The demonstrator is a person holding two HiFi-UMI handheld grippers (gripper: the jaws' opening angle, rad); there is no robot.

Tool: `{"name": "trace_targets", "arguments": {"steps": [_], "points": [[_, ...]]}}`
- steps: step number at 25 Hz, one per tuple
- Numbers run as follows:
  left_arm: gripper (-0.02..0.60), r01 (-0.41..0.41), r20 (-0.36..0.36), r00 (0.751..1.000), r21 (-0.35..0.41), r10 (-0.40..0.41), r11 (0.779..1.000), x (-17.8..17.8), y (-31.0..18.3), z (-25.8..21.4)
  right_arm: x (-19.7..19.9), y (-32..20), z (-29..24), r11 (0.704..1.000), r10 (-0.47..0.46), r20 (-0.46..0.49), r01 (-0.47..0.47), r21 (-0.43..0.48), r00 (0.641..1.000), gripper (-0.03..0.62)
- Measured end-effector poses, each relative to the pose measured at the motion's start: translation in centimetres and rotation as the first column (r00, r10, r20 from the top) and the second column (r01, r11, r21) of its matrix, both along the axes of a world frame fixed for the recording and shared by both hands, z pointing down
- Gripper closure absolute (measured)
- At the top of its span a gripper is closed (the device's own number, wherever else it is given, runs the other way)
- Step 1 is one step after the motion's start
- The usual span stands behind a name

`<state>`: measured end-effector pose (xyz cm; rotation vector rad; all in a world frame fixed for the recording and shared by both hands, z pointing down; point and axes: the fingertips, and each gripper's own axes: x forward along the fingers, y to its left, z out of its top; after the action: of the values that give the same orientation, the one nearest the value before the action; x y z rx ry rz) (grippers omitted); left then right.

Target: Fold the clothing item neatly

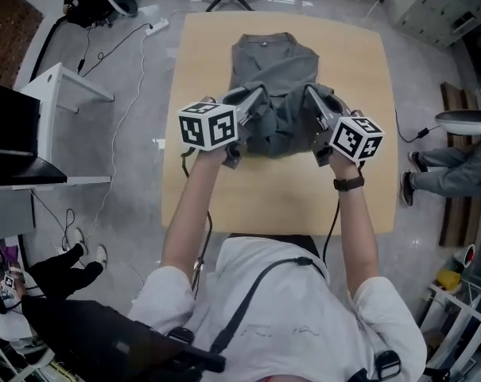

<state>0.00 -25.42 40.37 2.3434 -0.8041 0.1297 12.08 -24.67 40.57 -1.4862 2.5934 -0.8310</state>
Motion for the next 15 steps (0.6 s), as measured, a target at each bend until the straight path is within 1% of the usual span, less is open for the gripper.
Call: {"name": "trace_targets", "arguments": {"steps": [4, 6, 10, 15], "points": [[0.558, 0.052, -0.009, 0.999, -0.004, -0.052, 0.999, 0.0, -7.0, 0.2, 1.2, -6.4, 0.4, 1.0, 0.008, -0.007, -0.008, -0.008, 1.0, 0.576], [0.558, 0.063, -0.008, 0.998, -0.012, -0.063, 0.998, 0.5, -10.3, 0.9, 1.8, -9.5, 1.2, 1.0, 0.009, 0.003, -0.009, -0.021, 1.0, 0.576], [0.558, 0.058, 0.033, 0.998, -0.037, -0.057, 0.998, 1.1, -16.0, 3.6, 2.4, -15.1, 3.9, 0.998, -0.013, 0.014, 0.014, -0.066, 1.0, 0.576], [0.558, 0.112, 0.034, 0.993, -0.073, -0.11, 0.991, 0.1, -23.6, 7.2, 3.1, -22.6, 6.9, 0.995, -0.031, -0.003, 0.03, -0.096, 1.0, 0.574]]}}
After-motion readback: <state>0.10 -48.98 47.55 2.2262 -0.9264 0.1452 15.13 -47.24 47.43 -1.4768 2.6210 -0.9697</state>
